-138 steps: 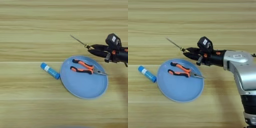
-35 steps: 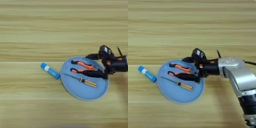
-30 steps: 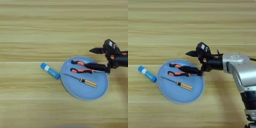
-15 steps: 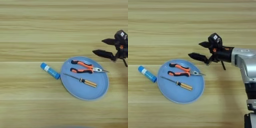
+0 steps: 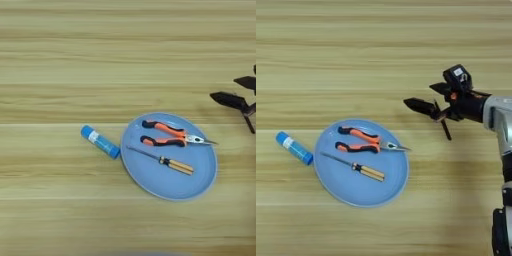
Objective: Move the objects on the table
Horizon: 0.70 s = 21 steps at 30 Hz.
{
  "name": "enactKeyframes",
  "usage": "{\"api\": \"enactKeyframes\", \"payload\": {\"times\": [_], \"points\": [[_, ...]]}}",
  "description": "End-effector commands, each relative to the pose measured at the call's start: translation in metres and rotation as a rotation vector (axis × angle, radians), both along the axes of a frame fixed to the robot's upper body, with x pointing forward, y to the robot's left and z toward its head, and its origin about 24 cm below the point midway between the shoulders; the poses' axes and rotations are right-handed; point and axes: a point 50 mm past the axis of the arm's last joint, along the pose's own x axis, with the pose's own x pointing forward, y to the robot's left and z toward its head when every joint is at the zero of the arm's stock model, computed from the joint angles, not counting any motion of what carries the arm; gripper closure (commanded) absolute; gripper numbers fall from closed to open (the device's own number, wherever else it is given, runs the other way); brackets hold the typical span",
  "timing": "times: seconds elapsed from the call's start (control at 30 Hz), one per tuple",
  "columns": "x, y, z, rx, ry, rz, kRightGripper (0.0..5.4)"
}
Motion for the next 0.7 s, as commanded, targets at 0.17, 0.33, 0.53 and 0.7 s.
{"api": "enactKeyframes", "payload": {"times": [0.17,0.33,0.53,0.7], "points": [[0.015,-0.021,0.033,-0.119,-0.123,-0.102,0.04],[0.017,-0.028,0.021,-0.127,-0.088,-0.152,0.04],[0.02,-0.035,0.011,-0.106,-0.048,-0.207,0.04],[0.021,-0.04,0.004,-0.103,-0.027,-0.25,0.04]]}}
